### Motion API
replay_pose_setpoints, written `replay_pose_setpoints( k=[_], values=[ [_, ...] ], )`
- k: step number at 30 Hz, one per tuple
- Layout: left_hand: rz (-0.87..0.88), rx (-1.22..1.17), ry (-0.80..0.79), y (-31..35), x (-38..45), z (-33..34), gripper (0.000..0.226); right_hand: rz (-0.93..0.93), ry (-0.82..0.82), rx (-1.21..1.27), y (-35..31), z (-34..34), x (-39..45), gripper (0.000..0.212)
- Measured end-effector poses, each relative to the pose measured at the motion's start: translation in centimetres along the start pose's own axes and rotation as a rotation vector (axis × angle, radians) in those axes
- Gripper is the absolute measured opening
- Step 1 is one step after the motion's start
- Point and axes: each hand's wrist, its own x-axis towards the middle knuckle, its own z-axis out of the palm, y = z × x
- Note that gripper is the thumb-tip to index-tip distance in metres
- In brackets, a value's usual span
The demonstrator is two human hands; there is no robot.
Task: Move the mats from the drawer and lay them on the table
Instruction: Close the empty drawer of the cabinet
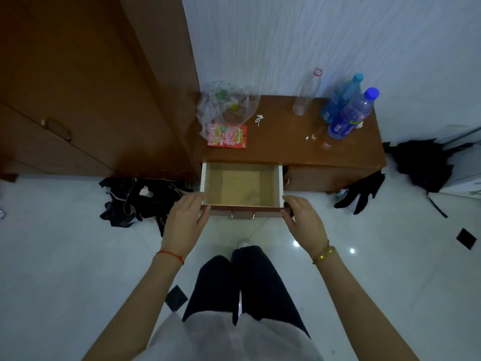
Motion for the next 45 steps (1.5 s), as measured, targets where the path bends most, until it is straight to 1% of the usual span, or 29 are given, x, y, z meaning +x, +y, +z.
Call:
replay_pose_setpoints(
  k=[4, 8, 10, 12, 17, 21, 27, 32, 38, 42, 45],
  values=[
    [0.001, 0.046, -0.048, -4.5, 0.9, 8.5, 0.041, -0.024, -0.018, -0.017, 3.9, 8.0, 2.3, 0.032],
    [0.040, 0.052, -0.024, -9.7, 0.7, 17.1, 0.040, -0.089, -0.006, -0.039, 8.2, 16.3, 3.1, 0.037],
    [0.056, 0.058, -0.009, -11.7, 0.6, 19.9, 0.041, -0.124, 0.008, -0.053, 9.7, 18.9, 3.2, 0.043],
    [0.091, 0.075, 0.033, -13.8, 0.0, 23.3, 0.042, -0.163, 0.058, -0.058, 11.5, 22.2, 3.0, 0.046],
    [0.149, 0.106, 0.188, -17.2, 0.1, 28.4, 0.038, -0.244, 0.254, -0.044, 14.6, 27.2, 3.6, 0.034],
    [0.196, 0.118, 0.325, -18.5, 0.5, 30.4, 0.031, -0.289, 0.423, -0.029, 15.5, 28.9, 4.1, 0.024],
    [0.243, 0.105, 0.453, -19.2, 2.0, 31.3, 0.027, -0.336, 0.564, -0.038, 15.8, 29.7, 5.7, 0.020],
    [0.257, 0.094, 0.524, -19.6, 5.1, 31.7, 0.028, -0.345, 0.623, -0.096, 15.8, 29.4, 8.5, 0.021],
    [0.267, 0.081, 0.588, -20.1, 9.5, 32.5, 0.029, -0.320, 0.765, -0.133, 15.8, 30.2, 12.5, 0.024],
    [0.262, 0.086, 0.611, -20.5, 11.9, 32.9, 0.030, -0.282, 0.822, -0.148, 16.0, 31.1, 14.6, 0.027],
    [0.272, 0.083, 0.624, -20.6, 13.3, 33.2, 0.030, -0.287, 0.855, -0.151, 16.5, 31.5, 15.9, 0.029]
  ],
)
